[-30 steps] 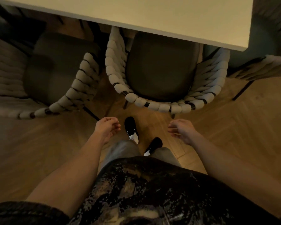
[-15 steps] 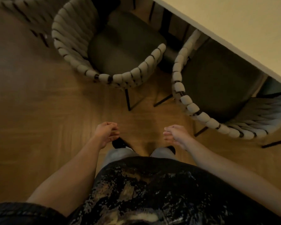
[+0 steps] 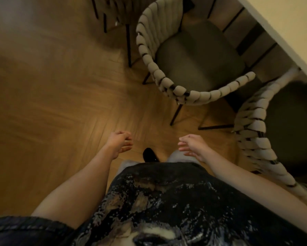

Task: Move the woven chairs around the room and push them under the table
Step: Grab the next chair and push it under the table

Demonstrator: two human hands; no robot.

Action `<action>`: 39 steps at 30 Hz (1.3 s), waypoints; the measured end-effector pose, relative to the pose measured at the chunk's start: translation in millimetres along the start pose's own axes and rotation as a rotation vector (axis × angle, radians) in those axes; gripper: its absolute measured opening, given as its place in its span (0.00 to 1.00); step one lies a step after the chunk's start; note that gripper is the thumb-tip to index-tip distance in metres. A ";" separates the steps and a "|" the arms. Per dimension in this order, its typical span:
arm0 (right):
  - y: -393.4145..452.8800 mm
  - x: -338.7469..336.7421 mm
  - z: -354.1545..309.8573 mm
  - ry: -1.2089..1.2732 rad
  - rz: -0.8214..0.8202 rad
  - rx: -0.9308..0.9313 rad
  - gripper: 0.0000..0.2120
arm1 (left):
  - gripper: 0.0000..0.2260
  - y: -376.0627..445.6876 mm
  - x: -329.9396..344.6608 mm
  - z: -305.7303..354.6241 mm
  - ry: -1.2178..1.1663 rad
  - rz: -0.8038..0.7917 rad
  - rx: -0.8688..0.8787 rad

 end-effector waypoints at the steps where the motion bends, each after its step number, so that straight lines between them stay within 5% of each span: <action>1: 2.9 8.8 -8.6 -0.001 -0.013 -0.004 0.10 | 0.05 2.2 -8.4 3.1 -0.019 0.004 -0.006; 24: 139.8 78.2 -201.0 -0.035 -0.076 -0.005 0.07 | 0.10 74.1 -73.3 219.3 0.081 0.075 0.005; 39: 146.9 79.8 -222.8 0.375 0.215 0.115 0.10 | 0.06 130.2 -18.0 382.6 0.505 -0.118 0.069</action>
Point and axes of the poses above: each hand's wrist, its own y-axis towards the middle knuckle, its own x-axis out of the palm, z = x × y, the point moved 9 cm from there along y, towards the middle knuckle, and after that the axes turned 10 degrees about -x, right-handed, at the moved point
